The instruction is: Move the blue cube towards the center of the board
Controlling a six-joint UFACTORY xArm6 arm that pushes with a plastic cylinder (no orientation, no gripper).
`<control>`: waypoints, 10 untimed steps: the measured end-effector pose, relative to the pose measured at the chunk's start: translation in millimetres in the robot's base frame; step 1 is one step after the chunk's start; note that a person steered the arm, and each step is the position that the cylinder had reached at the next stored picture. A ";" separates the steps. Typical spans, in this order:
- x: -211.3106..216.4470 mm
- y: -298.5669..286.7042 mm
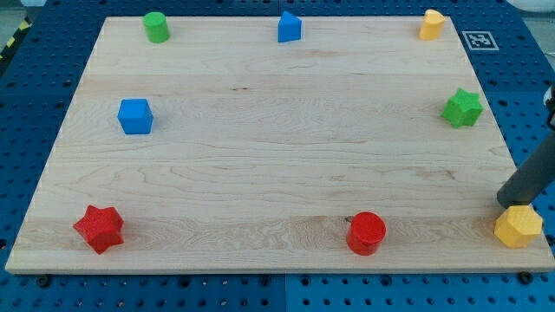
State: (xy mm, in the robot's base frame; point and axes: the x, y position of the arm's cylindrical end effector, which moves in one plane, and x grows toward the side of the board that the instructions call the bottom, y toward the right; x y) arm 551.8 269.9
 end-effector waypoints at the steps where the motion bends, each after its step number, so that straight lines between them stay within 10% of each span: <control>1: -0.9 -0.1; 10: -81.3 -461.3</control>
State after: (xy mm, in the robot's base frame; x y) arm 470.5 -191.4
